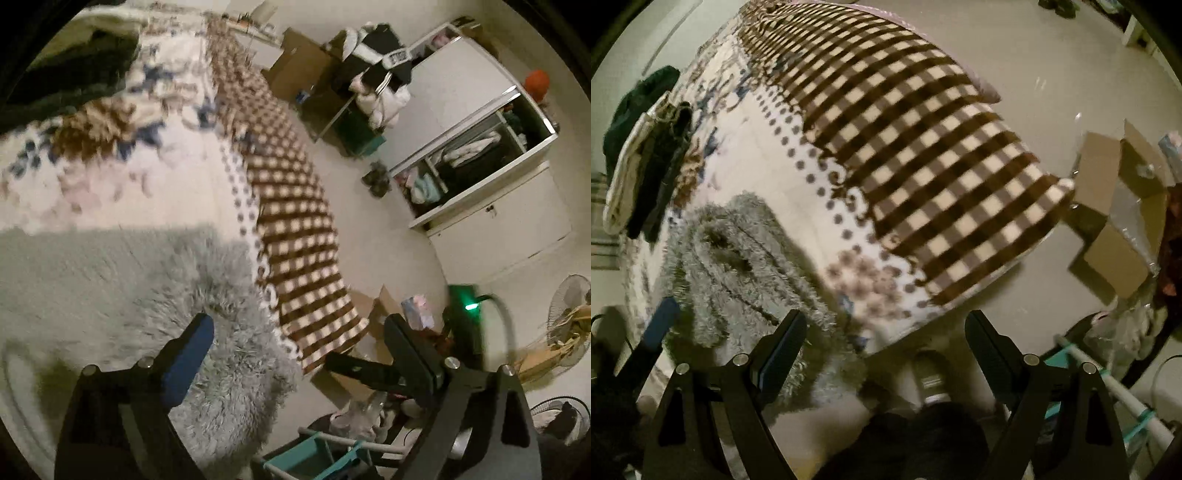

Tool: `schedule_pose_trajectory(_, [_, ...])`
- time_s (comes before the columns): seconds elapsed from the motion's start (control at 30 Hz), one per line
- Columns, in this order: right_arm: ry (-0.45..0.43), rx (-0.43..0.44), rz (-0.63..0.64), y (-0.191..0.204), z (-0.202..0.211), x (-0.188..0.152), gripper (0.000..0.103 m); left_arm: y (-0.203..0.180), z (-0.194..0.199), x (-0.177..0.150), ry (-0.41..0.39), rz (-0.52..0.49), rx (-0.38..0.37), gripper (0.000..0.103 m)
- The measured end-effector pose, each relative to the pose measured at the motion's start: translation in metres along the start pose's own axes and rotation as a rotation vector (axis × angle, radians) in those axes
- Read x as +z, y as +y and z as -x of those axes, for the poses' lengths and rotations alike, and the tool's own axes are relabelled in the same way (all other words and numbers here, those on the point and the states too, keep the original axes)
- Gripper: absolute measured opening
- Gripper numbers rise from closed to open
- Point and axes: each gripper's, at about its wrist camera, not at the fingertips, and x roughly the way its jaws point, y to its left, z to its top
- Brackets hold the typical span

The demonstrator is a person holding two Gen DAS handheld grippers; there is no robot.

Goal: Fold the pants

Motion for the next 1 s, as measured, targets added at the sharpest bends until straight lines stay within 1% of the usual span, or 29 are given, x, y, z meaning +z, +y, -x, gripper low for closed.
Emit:
schedule_pose_trajectory(0.07, [0.008,0.053,-0.007,0.009,-0.003,0.002,0.093,0.01,0.018,0.005,-0.016,-0.021,0.029,0.094])
schedule_pose_trajectory(0.13, [0.011,0.121,0.01,0.023,-0.005,0.005,0.095,0.029,0.043,0.005,-0.04,-0.004,0.074,0.094])
schedule_pose_trajectory(0.23, [0.012,0.219,0.082,0.058,-0.009,0.014,0.096,0.079,0.074,0.016,-0.086,0.09,0.182,0.094])
schedule_pose_trajectory(0.3, [0.021,0.277,0.131,0.082,-0.014,0.017,0.096,0.11,0.089,0.017,-0.1,0.154,0.25,0.094])
schedule_pose_trajectory(0.33, [0.033,0.298,0.161,0.096,-0.019,0.02,0.096,0.127,0.095,0.017,-0.105,0.184,0.278,0.094])
schedule_pose_trajectory(0.37, [0.05,0.297,0.19,0.108,-0.025,0.022,0.096,0.143,0.096,0.017,-0.101,0.213,0.313,0.094])
schedule_pose_trajectory(0.4, [0.073,0.293,0.213,0.118,-0.034,0.025,0.096,0.154,0.093,0.016,-0.095,0.231,0.331,0.094])
schedule_pose_trajectory(0.43, [0.116,0.284,0.226,0.127,-0.047,0.026,0.096,0.168,0.089,0.015,-0.089,0.263,0.34,0.094])
schedule_pose_trajectory(0.47, [0.165,0.254,0.228,0.132,-0.058,0.027,0.09,0.179,0.084,0.013,-0.082,0.292,0.343,0.094])
schedule_pose_trajectory(0.5, [0.207,0.212,0.236,0.137,-0.066,0.026,0.077,0.185,0.081,0.012,-0.074,0.309,0.343,0.094])
schedule_pose_trajectory(0.53, [0.207,0.194,0.253,0.142,-0.066,0.023,0.041,0.192,0.074,0.012,-0.064,0.328,0.331,0.094])
schedule_pose_trajectory(0.57, [0.187,0.195,0.256,0.143,-0.06,0.02,0.029,0.197,0.066,0.012,-0.054,0.342,0.321,0.094])
schedule_pose_trajectory(0.6, [0.162,0.188,0.249,0.141,-0.053,0.019,0.029,0.201,0.06,0.012,-0.045,0.347,0.321,0.094])
schedule_pose_trajectory(0.67, [0.08,0.163,0.183,0.121,-0.032,0.019,0.026,0.207,0.047,0.013,-0.027,0.358,0.315,0.094])
schedule_pose_trajectory(0.7, [0.053,0.162,0.134,0.108,-0.023,0.022,0.025,0.209,0.043,0.014,-0.022,0.367,0.309,0.094])
schedule_pose_trajectory(0.73, [0.028,0.145,0.088,0.094,-0.015,0.024,0.025,0.213,0.038,0.014,-0.016,0.379,0.295,0.094])
schedule_pose_trajectory(0.77, [0.023,0.117,0.064,0.082,-0.013,0.026,0.025,0.214,0.033,0.016,-0.011,0.386,0.276,0.094])
schedule_pose_trajectory(0.8, [0.041,0.091,0.061,0.075,-0.017,0.027,0.026,0.213,0.028,0.017,-0.007,0.394,0.251,0.094])
schedule_pose_trajectory(0.83, [0.093,0.076,0.057,0.068,-0.029,0.028,0.03,0.211,0.024,0.019,-0.003,0.39,0.248,0.094])
schedule_pose_trajectory(0.87, [0.169,0.074,0.039,0.062,-0.043,0.029,0.044,0.208,0.022,0.021,0.003,0.381,0.256,0.094])
schedule_pose_trajectory(0.9, [0.223,0.072,0.009,0.057,-0.053,0.029,0.055,0.205,0.023,0.022,0.005,0.377,0.26,0.094])
schedule_pose_trajectory(0.93, [0.237,0.058,-0.008,0.055,-0.056,0.03,0.066,0.203,0.024,0.023,0.005,0.378,0.26,0.094])
schedule_pose_trajectory(0.97, [0.212,0.059,-0.001,0.056,-0.053,0.031,0.07,0.201,0.026,0.024,0.005,0.382,0.256,0.094])
schedule_pose_trajectory(1.0, [0.166,0.073,0.016,0.059,-0.044,0.033,0.071,0.2,0.028,0.025,0.003,0.384,0.253,0.094])
